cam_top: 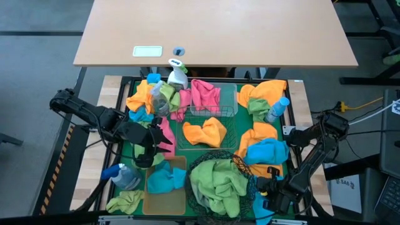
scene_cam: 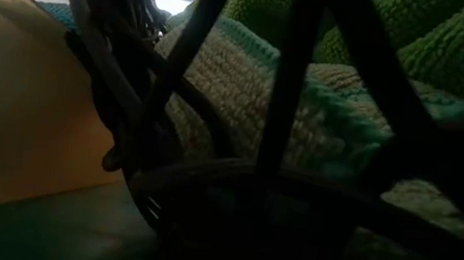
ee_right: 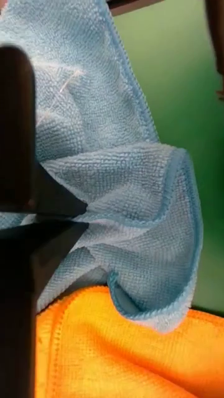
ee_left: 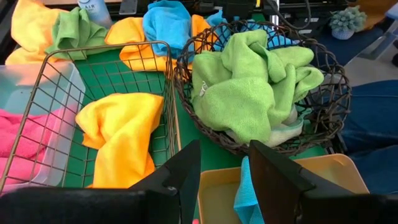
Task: Sort microfiber towel by color & place in baskets
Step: Put the blue microfiber towel into the orange bin
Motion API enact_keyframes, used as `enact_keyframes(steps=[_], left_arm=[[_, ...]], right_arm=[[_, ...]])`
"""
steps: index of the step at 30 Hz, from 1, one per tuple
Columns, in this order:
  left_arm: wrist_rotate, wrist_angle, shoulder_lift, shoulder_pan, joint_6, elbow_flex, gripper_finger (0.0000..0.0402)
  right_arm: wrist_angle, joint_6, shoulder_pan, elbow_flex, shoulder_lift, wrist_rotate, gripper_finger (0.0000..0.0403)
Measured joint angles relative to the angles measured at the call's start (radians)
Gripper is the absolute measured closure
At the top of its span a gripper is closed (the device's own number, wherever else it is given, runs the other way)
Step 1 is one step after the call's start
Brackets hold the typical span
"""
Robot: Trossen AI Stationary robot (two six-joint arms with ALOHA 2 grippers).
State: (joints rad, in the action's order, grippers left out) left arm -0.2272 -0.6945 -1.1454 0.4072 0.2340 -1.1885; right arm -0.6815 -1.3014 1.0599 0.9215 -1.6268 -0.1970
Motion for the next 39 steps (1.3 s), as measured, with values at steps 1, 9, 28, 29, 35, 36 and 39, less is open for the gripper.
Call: enact_keyframes(steps=[1, 9, 28, 29, 35, 36, 39], left_arm=[[0.000, 0.000, 0.000, 0.000, 0.000, 0.000, 0.0272], [0.000, 0.000, 0.000, 0.000, 0.000, 0.000, 0.0272], [-0.001, 0.224, -0.001, -0.001, -0.027, 0.000, 0.0272], [-0.001, 0.257, -0.001, -0.001, -0.046, 0.000, 0.0272], [-0.015, 0.452, -0.001, -0.001, -0.178, 0.000, 0.0272], [-0.029, 0.480, -0.004, -0.001, -0.203, 0.000, 0.0272], [-0.076, 0.566, -0.020, -0.001, -0.275, -0.001, 0.0272]], right_arm=[[0.000, 0.000, 0.000, 0.000, 0.000, 0.008, 0.0393], [-0.047, 0.000, 0.000, 0.044, 0.045, 0.058, 0.0397], [-0.871, 0.041, 0.001, 0.729, 0.115, -0.323, 0.0399], [-0.889, 0.060, 0.001, 0.767, 0.115, -0.376, 0.0400], [-0.872, 0.295, -0.001, 0.942, 0.117, -0.718, 0.0400], [-0.865, 0.324, -0.005, 0.966, 0.117, -0.766, 0.0400], [-0.824, 0.421, -0.026, 1.014, 0.118, -0.862, 0.0401]])
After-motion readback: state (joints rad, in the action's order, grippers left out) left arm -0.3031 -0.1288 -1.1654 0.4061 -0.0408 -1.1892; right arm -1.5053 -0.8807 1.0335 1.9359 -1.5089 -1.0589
